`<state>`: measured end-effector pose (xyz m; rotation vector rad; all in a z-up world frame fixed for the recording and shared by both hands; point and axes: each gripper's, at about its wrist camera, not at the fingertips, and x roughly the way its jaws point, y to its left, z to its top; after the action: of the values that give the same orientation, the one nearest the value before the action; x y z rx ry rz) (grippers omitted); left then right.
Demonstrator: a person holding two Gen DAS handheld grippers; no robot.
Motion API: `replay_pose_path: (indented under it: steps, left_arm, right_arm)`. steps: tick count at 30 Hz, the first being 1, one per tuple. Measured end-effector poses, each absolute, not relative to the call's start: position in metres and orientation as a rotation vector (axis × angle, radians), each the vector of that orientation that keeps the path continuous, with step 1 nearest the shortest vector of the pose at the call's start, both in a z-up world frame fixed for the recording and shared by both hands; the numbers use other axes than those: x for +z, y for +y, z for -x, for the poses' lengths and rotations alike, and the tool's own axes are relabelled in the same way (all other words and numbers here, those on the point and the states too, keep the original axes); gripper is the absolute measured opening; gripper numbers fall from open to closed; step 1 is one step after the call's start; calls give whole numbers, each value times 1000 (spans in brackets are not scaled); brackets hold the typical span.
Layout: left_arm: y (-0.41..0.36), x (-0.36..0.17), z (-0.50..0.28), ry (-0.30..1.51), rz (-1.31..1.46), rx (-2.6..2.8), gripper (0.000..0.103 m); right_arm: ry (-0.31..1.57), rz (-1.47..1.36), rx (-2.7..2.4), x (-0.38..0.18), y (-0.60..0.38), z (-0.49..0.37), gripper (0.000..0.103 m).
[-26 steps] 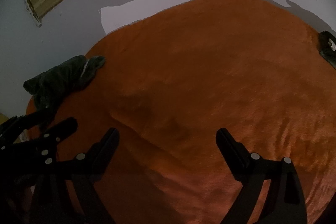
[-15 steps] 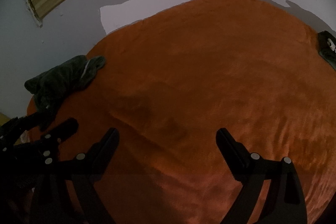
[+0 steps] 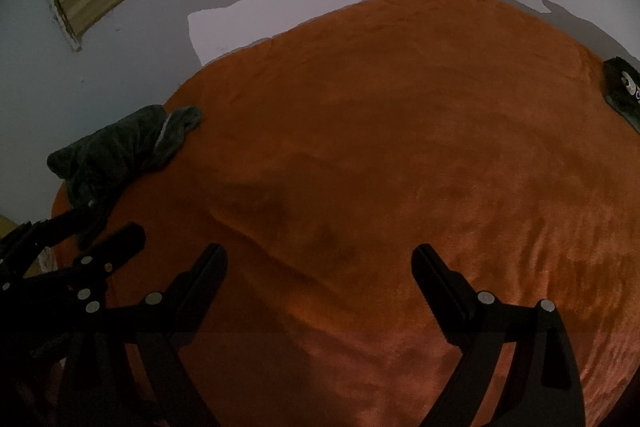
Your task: Fold clothes
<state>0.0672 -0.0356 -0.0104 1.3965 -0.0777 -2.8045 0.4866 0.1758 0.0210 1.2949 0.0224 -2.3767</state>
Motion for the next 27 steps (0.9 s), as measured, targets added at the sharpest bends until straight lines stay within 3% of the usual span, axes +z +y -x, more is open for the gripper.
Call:
replay_pose_path:
  steps: [8,27]
  left_arm:
    - [-28,5,-43,-112,-1426,-2766,76]
    - [-30,-15,-18,-121,-1433,-2753,76]
  right_arm:
    - [7,-1301,-2371,19,180,-486,93]
    - [24,-1313,-2358,18,176,-488,93]
